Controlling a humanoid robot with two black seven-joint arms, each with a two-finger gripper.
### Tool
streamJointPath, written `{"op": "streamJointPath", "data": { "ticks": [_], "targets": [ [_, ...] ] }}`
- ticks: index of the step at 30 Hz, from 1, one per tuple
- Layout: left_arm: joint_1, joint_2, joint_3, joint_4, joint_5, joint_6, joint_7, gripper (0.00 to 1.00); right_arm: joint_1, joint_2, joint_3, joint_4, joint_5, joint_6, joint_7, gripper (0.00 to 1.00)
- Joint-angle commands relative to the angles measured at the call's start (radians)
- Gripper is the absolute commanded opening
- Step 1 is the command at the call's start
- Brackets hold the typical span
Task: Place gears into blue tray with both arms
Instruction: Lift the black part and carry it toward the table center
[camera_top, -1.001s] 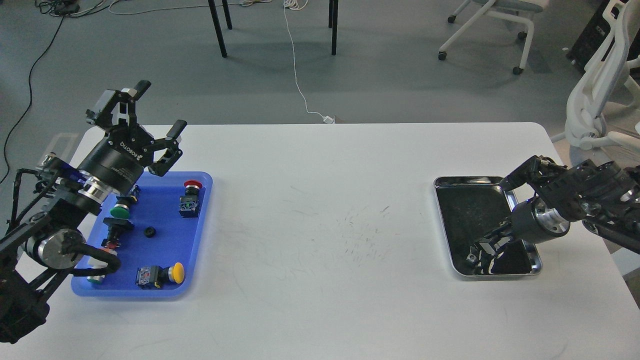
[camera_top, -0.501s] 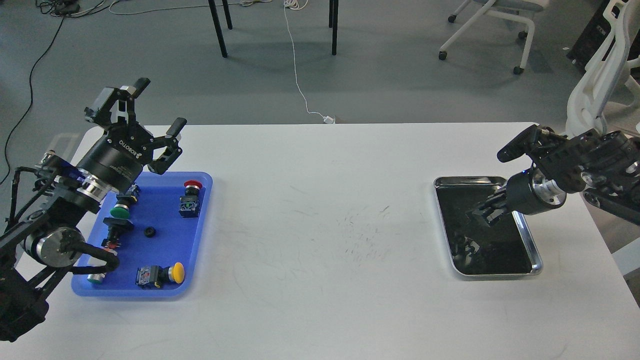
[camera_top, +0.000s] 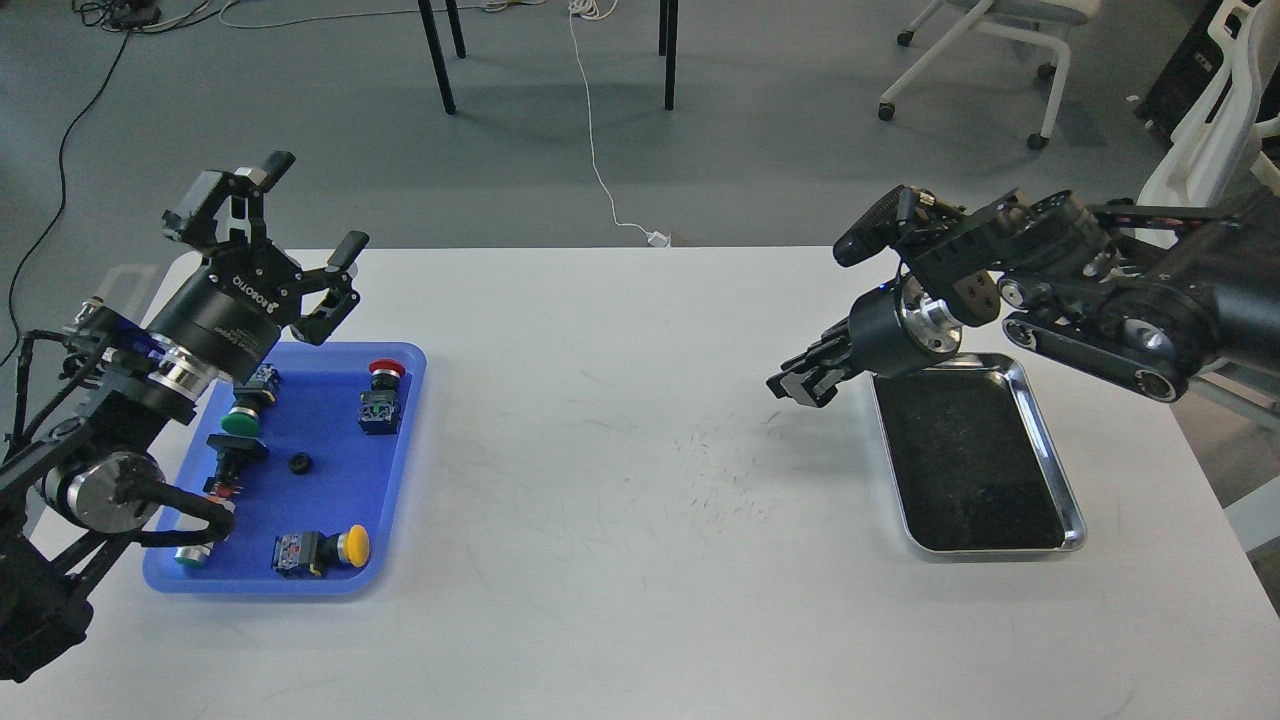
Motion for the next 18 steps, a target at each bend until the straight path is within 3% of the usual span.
{"op": "streamJointPath", "data": {
  "ticks": [1,8,18],
  "targets": [
    [0.002,0.001,-0.001,0.000,0.000,0.000,0.000,0.98,-0.009,0.072,-0.011,-0.019,0.012,0.000,0.000,0.19],
    [0.005,0.001,-0.002,0.000,0.000,0.000,0.000,0.98,-0.048,0.175,-0.067,-0.050,0.012,0.000,0.000,0.19],
    [0.006,0.001,-0.004,0.000,0.000,0.000,-0.002,0.98,-0.095,0.223,-0.091,-0.050,0.012,0.000,0.000,0.20]
  ]
}}
